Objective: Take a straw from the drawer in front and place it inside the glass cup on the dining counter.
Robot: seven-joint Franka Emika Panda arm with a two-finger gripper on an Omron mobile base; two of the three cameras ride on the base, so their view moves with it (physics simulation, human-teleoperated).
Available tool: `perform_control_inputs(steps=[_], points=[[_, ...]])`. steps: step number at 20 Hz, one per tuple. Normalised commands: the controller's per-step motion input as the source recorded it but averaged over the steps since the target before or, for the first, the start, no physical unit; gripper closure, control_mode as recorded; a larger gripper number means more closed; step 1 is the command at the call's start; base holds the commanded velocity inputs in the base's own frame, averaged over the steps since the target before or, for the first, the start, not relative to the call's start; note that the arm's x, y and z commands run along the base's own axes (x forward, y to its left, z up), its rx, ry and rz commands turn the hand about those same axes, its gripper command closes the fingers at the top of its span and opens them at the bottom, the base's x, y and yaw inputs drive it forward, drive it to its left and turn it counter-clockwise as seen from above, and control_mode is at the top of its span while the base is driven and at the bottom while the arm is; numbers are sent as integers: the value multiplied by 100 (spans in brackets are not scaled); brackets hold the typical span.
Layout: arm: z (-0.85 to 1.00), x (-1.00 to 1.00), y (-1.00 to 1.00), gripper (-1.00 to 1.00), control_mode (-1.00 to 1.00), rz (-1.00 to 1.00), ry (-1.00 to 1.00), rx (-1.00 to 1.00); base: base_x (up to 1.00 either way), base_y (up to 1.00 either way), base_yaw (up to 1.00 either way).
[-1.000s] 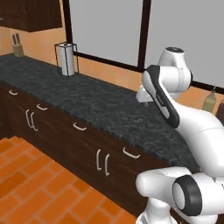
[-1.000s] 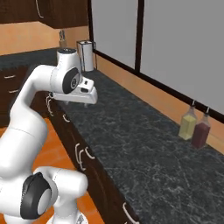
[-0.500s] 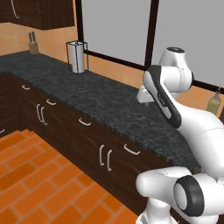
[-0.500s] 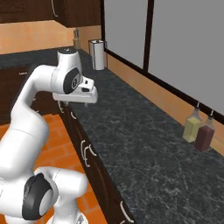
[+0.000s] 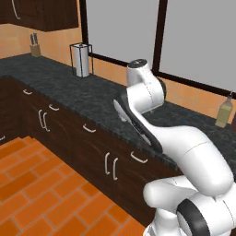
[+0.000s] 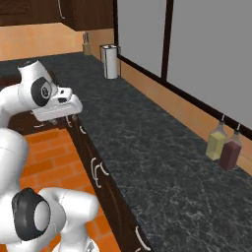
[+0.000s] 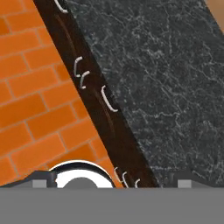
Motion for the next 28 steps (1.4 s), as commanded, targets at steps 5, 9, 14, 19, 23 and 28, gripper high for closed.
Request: perform_control_inputs(steps=[5,9,14,19,23,28], points=[[-50,0,56,-100,-100,-7,0,-38,0,0,0],[-51,0,23,-100,-100,-10,-2,-38,0,0,0],[-61,0,12,-100,-100,-8,0,-35,0,0,0],[-68,0,0,-100,-100,-8,0,-26,0,0,0],[-63,0,0,-100,-100,-4,-1,-20,0,0,0],[-52,0,0,-100,-100,-1,-1,-16,0,0,0]])
